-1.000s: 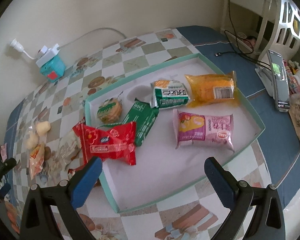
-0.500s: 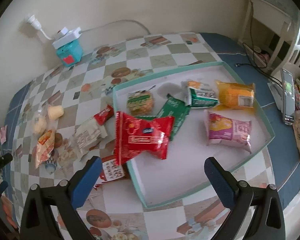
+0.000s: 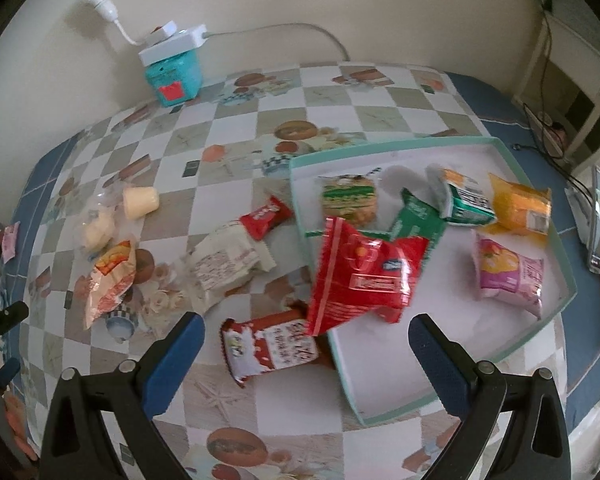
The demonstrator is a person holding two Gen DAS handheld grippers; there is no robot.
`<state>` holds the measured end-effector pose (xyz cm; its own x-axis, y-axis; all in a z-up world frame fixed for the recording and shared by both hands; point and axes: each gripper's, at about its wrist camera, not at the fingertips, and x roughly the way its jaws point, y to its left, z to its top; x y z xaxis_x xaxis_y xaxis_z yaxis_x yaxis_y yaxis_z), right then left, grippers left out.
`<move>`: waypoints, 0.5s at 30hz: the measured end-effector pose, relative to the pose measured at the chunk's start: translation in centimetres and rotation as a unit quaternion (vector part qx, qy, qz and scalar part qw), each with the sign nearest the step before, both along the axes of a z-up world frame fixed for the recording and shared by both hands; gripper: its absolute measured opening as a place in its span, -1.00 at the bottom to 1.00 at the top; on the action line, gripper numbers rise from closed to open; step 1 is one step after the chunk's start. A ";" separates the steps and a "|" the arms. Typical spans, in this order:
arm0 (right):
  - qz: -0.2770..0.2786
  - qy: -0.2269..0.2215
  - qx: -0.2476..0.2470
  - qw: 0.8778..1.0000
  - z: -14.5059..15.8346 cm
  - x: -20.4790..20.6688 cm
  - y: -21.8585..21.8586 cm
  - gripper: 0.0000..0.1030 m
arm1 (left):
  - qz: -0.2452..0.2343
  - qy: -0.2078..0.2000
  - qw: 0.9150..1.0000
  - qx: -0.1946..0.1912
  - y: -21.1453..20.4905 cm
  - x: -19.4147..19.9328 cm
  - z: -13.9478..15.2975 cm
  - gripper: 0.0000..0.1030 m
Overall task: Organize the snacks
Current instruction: 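Withdraw both open tools from the tray toward the snack pile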
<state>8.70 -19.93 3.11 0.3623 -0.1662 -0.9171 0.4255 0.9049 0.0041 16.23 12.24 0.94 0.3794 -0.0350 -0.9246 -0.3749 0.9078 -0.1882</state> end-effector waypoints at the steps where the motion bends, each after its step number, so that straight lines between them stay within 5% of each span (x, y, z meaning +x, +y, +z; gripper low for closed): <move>1: 0.002 0.000 0.001 1.000 -0.1 0.2 0.2 1.00 | -0.001 0.000 1.000 0.002 0.3 0.0 0.0 0.99; 15: 0.049 0.010 -0.006 0.999 -0.7 4.6 4.2 1.00 | -0.010 -0.021 0.999 0.036 4.7 1.4 0.0 0.99</move>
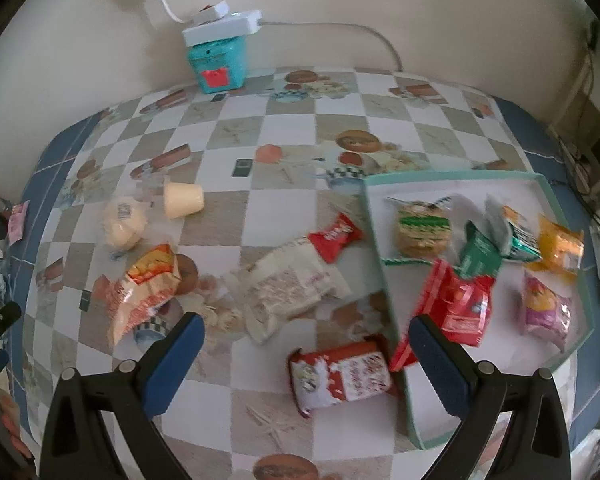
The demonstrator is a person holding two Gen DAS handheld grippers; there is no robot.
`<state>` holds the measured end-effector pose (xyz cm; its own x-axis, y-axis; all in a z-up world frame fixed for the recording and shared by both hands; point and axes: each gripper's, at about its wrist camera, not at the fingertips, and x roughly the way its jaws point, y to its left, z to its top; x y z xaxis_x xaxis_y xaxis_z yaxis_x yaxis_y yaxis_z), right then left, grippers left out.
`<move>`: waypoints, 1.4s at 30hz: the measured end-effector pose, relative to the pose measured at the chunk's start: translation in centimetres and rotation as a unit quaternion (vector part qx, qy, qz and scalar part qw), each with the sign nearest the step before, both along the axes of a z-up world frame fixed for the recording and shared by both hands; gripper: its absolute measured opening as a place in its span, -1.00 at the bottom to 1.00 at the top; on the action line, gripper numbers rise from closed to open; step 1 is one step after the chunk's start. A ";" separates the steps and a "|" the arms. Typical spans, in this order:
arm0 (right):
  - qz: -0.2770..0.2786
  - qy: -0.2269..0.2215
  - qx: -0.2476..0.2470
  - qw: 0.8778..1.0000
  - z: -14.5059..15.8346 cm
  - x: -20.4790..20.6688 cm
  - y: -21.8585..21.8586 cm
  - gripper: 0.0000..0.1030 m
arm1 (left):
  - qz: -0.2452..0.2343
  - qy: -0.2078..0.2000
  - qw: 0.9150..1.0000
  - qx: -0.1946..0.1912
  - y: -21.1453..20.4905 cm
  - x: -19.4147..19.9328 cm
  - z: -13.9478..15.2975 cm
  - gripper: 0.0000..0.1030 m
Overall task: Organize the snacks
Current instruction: 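Withdraw both open tools from the tray toward the snack pile, then grasp the wrapped round bun with the left tool while the right tool grasps the yellow pudding cup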
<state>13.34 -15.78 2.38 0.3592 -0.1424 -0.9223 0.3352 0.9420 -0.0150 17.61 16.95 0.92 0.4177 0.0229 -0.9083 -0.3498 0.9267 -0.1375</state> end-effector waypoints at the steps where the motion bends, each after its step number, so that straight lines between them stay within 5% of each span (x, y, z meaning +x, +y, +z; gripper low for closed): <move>1: 0.004 0.002 0.000 1.000 -0.1 0.3 0.3 1.00 | -0.001 0.002 1.000 0.004 0.2 0.1 -0.2 0.99; 9: 0.035 -0.006 -0.001 0.999 1.1 3.7 1.2 1.00 | -0.027 0.000 0.999 0.024 1.3 1.5 -0.3 0.99; 16: 0.049 -0.008 0.008 0.999 1.8 6.5 1.7 1.00 | -0.067 -0.009 0.998 -0.004 0.1 3.4 0.3 0.99; 35: 0.069 0.035 0.079 0.994 -5.2 14.0 2.3 0.99 | -0.164 0.038 0.981 -0.093 -8.7 12.1 -1.4 0.99; 38: 0.076 0.035 0.079 0.993 -5.7 14.4 2.8 0.89 | -0.168 0.057 0.977 -0.119 -9.5 13.0 -2.3 0.99; 42: 0.089 0.029 0.080 0.992 -5.9 14.7 3.5 0.59 | -0.181 0.059 0.976 -0.102 -10.8 13.6 -2.4 0.99</move>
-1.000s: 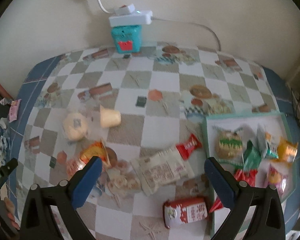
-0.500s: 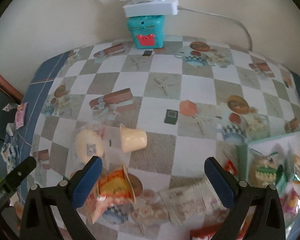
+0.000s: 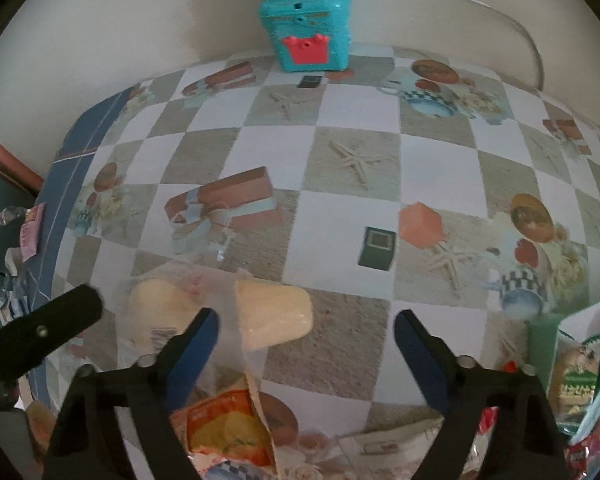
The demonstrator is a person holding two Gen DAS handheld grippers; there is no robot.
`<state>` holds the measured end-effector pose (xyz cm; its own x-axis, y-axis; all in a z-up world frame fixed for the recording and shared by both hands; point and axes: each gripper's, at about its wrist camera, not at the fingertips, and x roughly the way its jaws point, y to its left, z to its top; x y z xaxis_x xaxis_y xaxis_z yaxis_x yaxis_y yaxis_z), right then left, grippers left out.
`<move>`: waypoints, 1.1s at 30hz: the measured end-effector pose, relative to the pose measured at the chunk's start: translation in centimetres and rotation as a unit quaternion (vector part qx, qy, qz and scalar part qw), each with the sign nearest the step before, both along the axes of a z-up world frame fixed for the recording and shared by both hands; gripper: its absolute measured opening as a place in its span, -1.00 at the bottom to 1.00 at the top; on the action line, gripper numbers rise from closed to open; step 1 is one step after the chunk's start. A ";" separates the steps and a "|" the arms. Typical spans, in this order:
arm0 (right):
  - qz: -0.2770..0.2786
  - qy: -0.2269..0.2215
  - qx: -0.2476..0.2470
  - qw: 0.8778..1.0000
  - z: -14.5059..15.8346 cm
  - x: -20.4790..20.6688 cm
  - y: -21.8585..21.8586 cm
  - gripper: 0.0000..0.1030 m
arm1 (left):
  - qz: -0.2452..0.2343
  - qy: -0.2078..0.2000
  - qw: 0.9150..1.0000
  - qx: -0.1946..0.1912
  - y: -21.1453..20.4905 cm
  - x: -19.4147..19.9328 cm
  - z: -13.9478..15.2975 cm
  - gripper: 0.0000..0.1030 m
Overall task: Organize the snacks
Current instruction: 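Grasp the wrapped round bun with the left tool while the right tool grasps the yellow pudding cup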
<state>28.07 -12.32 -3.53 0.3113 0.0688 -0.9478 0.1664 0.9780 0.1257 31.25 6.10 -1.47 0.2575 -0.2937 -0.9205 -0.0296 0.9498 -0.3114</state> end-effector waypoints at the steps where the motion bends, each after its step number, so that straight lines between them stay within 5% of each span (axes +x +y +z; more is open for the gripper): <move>1: 0.002 -0.001 0.003 1.000 0.0 0.0 0.1 0.53 | -0.001 0.005 1.000 -0.006 -0.2 0.1 -0.1 0.99; 5: 0.003 -0.006 0.018 1.000 -0.1 0.0 -0.2 0.01 | -0.002 0.022 1.000 -0.022 -0.9 0.5 -0.6 0.99; 9: 0.008 -0.010 0.008 1.000 0.2 -0.3 -0.6 -0.18 | -0.002 0.030 0.999 -0.019 -1.4 0.6 -1.2 0.99; 33: 0.024 0.000 -0.014 1.000 0.1 -0.4 -2.6 -0.21 | -0.031 0.043 0.997 0.062 -4.9 0.7 -3.1 0.99</move>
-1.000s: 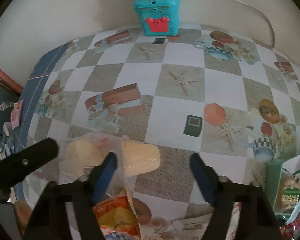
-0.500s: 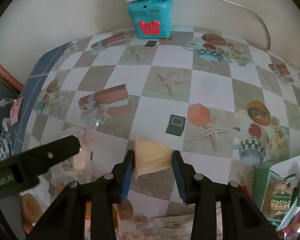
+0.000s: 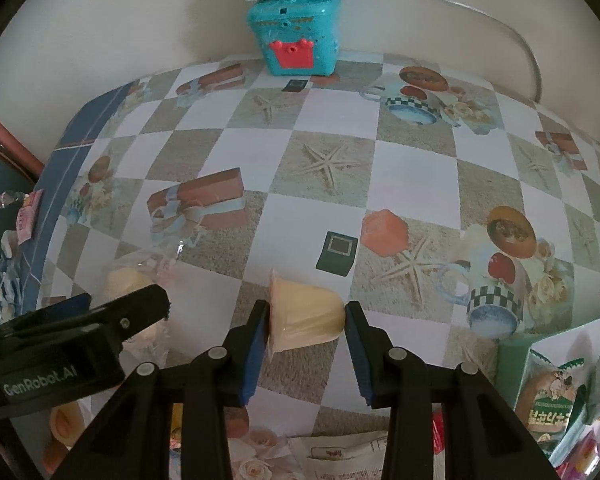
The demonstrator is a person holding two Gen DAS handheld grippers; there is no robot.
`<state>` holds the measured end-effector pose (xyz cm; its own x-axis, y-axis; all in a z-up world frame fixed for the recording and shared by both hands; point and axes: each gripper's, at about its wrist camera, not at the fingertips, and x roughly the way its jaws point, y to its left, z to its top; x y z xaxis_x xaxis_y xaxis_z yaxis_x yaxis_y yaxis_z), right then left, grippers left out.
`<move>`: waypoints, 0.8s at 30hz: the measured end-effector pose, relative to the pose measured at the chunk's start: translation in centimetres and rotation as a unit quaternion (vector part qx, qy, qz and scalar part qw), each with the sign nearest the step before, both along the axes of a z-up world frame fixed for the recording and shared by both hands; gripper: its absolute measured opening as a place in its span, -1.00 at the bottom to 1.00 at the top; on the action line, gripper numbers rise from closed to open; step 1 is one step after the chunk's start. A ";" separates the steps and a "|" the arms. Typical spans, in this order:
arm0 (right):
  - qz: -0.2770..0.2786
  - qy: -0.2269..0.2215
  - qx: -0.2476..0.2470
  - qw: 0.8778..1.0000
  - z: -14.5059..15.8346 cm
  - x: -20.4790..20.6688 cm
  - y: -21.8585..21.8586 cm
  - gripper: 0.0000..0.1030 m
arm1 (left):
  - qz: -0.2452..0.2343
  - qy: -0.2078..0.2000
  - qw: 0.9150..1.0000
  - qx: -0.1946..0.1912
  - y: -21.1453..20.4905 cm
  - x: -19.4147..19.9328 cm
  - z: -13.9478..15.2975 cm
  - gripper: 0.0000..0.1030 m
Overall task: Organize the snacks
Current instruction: 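Grasp the wrapped round bun with the left tool while the right tool grasps the yellow pudding cup, then carry the bun into the tray with the left tool while the right tool releases the pudding cup there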
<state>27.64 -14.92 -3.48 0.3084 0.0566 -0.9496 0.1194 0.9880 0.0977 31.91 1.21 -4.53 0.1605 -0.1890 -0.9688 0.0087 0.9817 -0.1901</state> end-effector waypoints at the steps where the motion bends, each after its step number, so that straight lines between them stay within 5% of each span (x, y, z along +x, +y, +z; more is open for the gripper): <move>1: 0.001 0.000 -0.001 1.000 0.0 0.1 0.0 -0.20 | 0.001 0.000 1.000 0.000 0.1 0.1 -0.1 0.99; 10: 0.003 0.004 -0.009 1.000 -0.3 0.6 0.3 -0.18 | -0.001 -0.001 1.000 -0.004 0.5 -0.4 0.1 0.91; 17: -0.003 0.002 -0.011 1.000 -0.4 0.3 0.1 -0.20 | -0.004 -0.003 1.000 -0.016 0.1 -0.7 0.4 0.39; 24: -0.021 -0.012 0.013 1.000 1.0 -1.5 -1.0 -0.20 | 0.011 -0.007 1.000 -0.020 0.8 -1.8 1.3 0.31</move>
<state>26.10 -15.92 -2.47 0.3332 0.0675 -0.9404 0.1575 0.9794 0.1261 30.14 2.00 -3.24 0.1795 -0.2234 -0.9581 -0.0105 0.9734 -0.2289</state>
